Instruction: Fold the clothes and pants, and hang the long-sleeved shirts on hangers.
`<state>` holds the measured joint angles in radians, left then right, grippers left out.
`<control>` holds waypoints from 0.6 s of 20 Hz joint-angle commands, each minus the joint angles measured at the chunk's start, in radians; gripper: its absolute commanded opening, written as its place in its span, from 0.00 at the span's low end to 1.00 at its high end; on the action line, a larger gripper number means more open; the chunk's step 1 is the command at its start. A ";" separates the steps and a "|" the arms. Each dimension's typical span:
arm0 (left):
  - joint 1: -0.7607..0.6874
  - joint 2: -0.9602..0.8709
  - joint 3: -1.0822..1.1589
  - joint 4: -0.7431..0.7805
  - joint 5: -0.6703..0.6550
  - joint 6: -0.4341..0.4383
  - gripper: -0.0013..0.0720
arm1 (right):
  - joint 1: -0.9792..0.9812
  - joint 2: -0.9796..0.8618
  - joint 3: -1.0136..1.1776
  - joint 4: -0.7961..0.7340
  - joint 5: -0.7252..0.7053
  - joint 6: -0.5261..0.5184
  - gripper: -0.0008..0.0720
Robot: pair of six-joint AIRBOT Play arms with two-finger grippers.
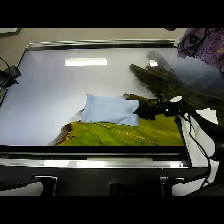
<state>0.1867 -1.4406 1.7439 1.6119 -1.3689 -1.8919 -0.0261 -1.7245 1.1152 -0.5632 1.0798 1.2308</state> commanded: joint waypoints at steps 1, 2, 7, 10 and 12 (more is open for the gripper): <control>0.000 -0.001 0.000 0.000 0.001 0.000 0.04 | 0.032 -0.004 0.022 0.031 -0.031 -0.009 0.06; 0.000 -0.001 0.000 0.000 0.000 0.000 0.04 | 0.028 0.012 0.044 0.029 -0.032 -0.012 0.05; -0.006 -0.001 0.000 0.000 0.000 0.000 0.04 | -0.076 0.051 0.301 -0.100 0.022 0.185 0.05; -0.014 -0.001 0.000 -0.004 0.000 0.000 0.04 | -0.147 0.053 0.453 -0.205 0.068 0.283 0.05; -0.014 -0.001 0.000 -0.019 0.000 0.000 0.04 | -0.200 0.061 0.526 -0.282 0.074 0.350 0.05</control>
<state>0.1761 -1.4410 1.7439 1.6073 -1.3689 -1.8919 -0.1612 -1.6722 1.5261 -0.7307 1.1278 1.4651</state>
